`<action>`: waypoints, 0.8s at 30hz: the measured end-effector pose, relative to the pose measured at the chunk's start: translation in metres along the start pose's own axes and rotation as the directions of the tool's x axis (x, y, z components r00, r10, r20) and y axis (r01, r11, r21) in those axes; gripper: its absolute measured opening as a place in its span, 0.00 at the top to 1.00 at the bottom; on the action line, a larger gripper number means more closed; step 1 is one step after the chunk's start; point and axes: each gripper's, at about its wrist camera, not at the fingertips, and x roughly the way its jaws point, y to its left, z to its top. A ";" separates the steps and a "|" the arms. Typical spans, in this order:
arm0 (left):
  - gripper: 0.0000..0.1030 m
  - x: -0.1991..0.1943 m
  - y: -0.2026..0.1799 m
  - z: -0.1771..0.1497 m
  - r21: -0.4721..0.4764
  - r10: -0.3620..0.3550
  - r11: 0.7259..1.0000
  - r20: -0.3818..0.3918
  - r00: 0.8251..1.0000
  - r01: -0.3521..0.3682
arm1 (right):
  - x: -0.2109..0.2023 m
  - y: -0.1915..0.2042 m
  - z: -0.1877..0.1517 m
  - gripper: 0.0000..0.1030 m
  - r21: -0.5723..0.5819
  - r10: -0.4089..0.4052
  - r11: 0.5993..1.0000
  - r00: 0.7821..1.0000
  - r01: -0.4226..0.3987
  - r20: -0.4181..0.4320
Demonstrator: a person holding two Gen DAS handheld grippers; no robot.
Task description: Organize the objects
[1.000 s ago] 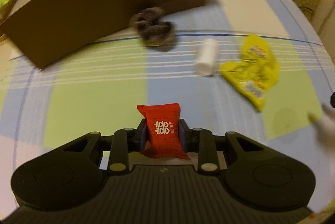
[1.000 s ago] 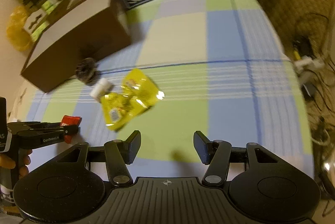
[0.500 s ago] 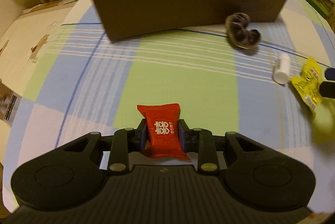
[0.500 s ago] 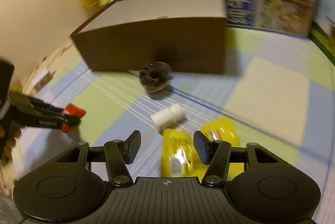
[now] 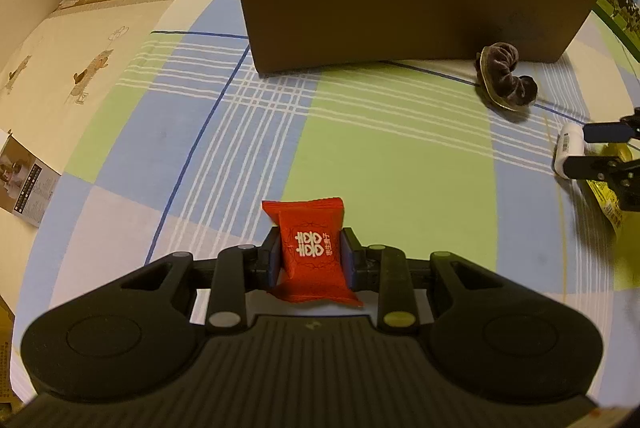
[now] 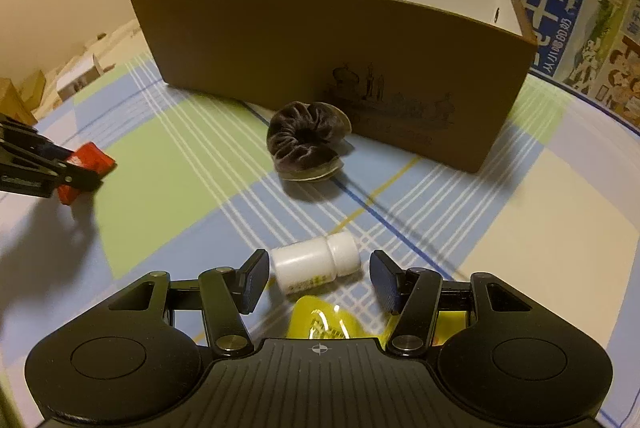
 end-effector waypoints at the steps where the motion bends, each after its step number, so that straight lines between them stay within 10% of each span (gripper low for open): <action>1: 0.75 0.000 0.000 0.000 0.000 -0.001 1.000 0.001 1.000 0.001 | 0.001 0.001 0.000 0.48 -0.005 0.001 1.000 1.000 -0.001 0.005; 24: 0.75 -0.006 -0.027 -0.011 0.064 -0.053 0.997 -0.005 0.999 0.054 | -0.019 0.062 -0.030 0.57 0.114 -0.013 0.993 1.000 0.014 -0.015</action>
